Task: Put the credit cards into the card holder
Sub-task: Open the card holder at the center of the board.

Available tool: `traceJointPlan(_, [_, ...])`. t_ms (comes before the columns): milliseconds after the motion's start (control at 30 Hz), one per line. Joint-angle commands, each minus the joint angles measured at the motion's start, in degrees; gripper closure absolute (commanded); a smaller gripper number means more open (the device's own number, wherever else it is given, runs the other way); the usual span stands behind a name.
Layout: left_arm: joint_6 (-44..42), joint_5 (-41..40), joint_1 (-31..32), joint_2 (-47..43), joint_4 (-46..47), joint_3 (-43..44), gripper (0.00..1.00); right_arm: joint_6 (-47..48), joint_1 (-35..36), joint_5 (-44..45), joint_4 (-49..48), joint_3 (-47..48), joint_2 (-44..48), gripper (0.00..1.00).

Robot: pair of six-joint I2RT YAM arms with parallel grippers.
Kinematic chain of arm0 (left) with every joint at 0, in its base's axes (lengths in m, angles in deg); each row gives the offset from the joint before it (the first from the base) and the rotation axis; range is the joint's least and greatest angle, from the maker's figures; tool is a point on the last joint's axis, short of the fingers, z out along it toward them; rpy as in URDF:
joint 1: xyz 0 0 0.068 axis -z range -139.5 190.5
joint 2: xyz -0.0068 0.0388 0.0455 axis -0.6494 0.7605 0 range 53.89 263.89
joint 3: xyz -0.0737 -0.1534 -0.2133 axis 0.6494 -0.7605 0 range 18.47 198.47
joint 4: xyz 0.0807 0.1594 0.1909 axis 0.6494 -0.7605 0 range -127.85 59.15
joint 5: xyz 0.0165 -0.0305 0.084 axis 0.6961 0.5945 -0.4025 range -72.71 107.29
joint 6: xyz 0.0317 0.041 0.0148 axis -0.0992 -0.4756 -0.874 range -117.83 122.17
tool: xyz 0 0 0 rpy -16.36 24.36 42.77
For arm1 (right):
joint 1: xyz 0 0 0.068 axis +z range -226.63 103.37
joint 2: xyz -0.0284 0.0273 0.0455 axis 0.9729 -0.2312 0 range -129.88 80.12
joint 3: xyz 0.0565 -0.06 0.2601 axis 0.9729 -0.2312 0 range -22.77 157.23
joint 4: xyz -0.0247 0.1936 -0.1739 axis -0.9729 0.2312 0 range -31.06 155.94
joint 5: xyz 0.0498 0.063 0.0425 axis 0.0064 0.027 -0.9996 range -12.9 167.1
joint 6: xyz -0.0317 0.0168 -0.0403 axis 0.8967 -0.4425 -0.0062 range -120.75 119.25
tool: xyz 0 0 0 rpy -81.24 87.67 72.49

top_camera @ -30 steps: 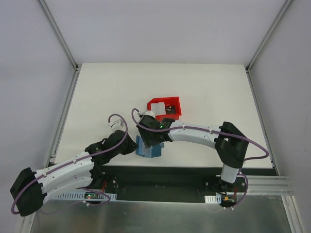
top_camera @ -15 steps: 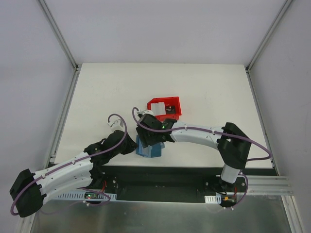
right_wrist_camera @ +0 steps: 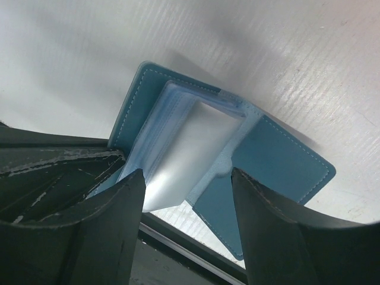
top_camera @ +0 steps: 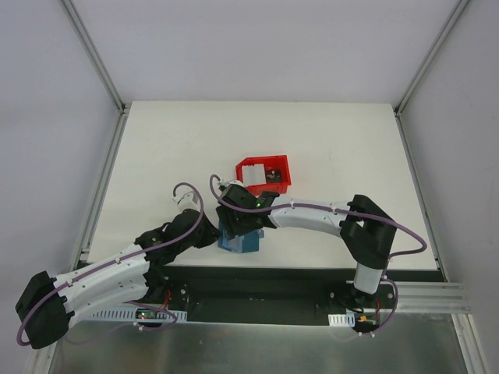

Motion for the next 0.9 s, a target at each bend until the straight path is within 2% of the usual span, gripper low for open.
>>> traceJointPlan(0, [-0.6,0.0,0.5,-0.5,0.4,1.7,1.00,-0.5,-0.2,0.5,0.3,0.4,-0.4,0.37])
traceJointPlan(433, [-0.3,-0.4,0.5,-2.5,0.4,1.2,1.00,1.4,-0.1,5.0,6.5,2.9,-1.2,0.39])
traceJointPlan(867, [-0.3,-0.8,0.5,-2.3,0.4,0.1,1.00,1.5,-0.6,9.6,10.2,-1.3,1.4,0.41])
